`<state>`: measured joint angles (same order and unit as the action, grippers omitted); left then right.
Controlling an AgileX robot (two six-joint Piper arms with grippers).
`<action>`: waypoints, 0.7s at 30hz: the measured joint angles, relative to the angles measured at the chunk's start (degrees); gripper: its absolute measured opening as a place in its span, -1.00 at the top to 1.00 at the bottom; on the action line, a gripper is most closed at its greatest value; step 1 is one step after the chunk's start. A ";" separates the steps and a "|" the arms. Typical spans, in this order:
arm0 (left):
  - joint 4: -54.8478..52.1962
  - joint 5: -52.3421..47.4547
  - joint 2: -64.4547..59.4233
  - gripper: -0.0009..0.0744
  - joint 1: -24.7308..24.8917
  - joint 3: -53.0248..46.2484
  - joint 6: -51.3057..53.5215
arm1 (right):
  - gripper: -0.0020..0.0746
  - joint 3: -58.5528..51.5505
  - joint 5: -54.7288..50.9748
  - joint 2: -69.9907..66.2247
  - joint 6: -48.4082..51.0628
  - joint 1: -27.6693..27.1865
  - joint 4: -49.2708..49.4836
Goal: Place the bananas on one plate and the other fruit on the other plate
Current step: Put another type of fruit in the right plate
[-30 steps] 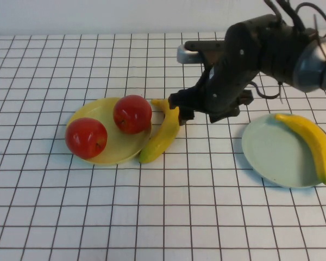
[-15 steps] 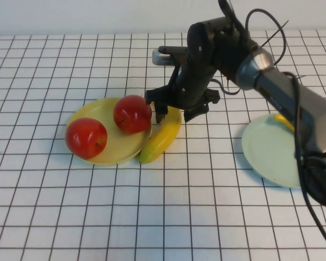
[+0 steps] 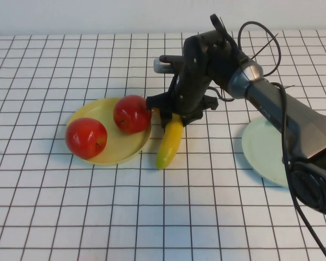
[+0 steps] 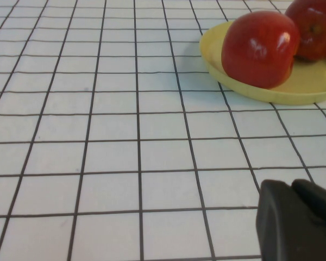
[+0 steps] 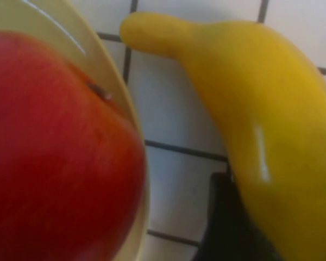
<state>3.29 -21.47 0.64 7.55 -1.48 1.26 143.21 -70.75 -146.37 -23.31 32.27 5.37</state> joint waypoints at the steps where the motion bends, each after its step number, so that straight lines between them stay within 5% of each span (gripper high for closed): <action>1: 0.00 0.00 0.00 0.97 0.00 0.00 0.00 | 0.07 0.00 0.00 0.21 0.64 -0.11 0.43; 13: 0.00 0.00 0.00 0.97 0.00 0.00 0.00 | 0.07 -0.86 -0.44 15.46 8.55 -2.71 0.68; 21: 0.00 0.00 0.00 0.97 0.00 0.00 0.00 | 0.07 -24.64 -0.44 24.88 10.22 -6.09 -5.37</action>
<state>3.29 -21.47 0.64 7.55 -1.48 1.26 118.56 -71.20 -121.49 -13.09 26.18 0.00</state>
